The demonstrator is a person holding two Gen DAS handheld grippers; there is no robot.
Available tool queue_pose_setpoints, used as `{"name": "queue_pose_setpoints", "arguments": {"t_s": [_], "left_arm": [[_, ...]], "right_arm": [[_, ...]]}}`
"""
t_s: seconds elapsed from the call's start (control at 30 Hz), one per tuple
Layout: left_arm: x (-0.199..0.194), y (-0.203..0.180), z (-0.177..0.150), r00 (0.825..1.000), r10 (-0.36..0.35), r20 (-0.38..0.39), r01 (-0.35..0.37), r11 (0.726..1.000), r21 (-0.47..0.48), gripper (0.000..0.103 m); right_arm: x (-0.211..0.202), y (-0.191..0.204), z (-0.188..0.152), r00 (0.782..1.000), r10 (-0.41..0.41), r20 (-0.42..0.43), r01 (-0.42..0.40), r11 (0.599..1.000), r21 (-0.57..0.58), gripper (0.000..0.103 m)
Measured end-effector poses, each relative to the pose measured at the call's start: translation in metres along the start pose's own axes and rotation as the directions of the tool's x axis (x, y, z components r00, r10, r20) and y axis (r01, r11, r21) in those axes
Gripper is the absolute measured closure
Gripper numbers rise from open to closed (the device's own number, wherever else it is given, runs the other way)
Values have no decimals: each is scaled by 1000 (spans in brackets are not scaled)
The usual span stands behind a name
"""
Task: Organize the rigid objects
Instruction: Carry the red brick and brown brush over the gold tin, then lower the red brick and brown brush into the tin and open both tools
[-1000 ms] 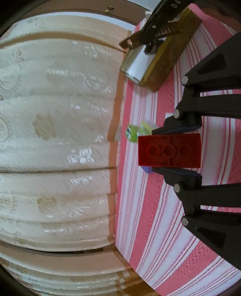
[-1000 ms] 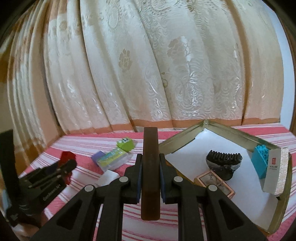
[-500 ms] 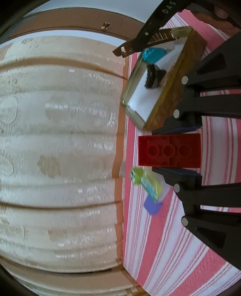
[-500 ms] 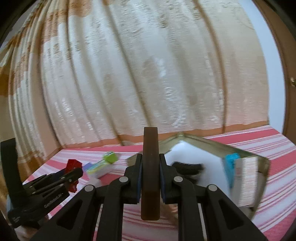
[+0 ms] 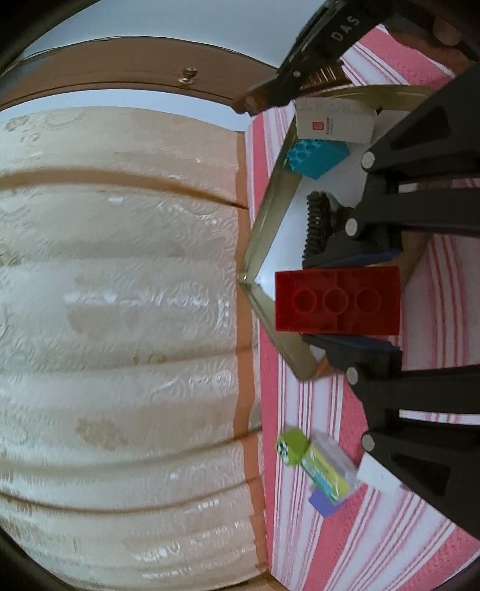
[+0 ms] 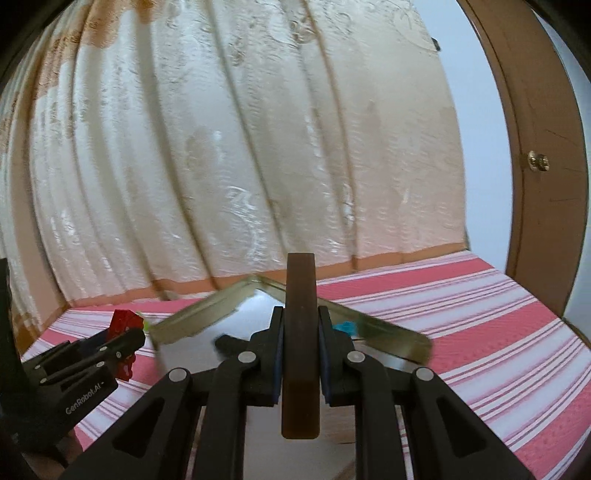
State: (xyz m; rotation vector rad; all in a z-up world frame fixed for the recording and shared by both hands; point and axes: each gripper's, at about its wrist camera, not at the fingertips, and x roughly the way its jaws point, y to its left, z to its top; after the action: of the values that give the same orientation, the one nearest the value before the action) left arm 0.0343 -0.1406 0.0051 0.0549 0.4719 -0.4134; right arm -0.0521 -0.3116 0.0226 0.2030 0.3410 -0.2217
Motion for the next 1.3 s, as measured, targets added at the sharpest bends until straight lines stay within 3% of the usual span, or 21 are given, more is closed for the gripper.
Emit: {"name": "queue_pose_setpoints", "arguments": {"t_s": [0.1,0.27,0.6,0.63,0.67,0.7,0.73,0.77,0.8,0.93,1.3], "left_arm": [[16,-11,1,999,13,-32,-13,1000,12,73],[36,-22,-2,996,25,-86,-24,1000,13,73],[56,-31,-8,985,73,-155,-67,997,48,72],[57,-29,-7,984,77,-158,-71,997,38,68],[56,-26,-7,985,77,-157,-74,997,26,60],[54,-25,-7,987,66,-146,-64,998,21,44],[50,-24,-6,990,64,-127,-62,998,24,19],[47,-25,-6,990,84,-109,-81,996,32,6],[42,-26,-7,989,120,-81,-117,992,44,0],[33,-32,-5,985,173,-26,-169,980,109,0],[31,-9,-6,982,179,-61,-178,984,20,0]], "right_arm": [[7,-7,-1,999,-37,-29,36,999,-19,85],[17,-2,-6,996,-28,-85,26,999,-33,85],[19,14,-13,995,-2,-96,-6,996,-86,85],[19,14,-13,995,6,-96,-13,997,-80,84],[20,15,-14,995,14,-98,-22,997,-79,79],[20,16,-14,995,24,-99,-32,996,-79,74],[18,17,-15,995,25,-93,-32,996,-81,54],[17,18,-15,996,16,-82,-23,996,-83,28],[14,19,-15,998,1,-62,-6,997,-81,18],[1,16,-13,1000,-9,28,11,998,-59,14],[6,7,-14,998,-54,27,54,998,-13,14]]}}
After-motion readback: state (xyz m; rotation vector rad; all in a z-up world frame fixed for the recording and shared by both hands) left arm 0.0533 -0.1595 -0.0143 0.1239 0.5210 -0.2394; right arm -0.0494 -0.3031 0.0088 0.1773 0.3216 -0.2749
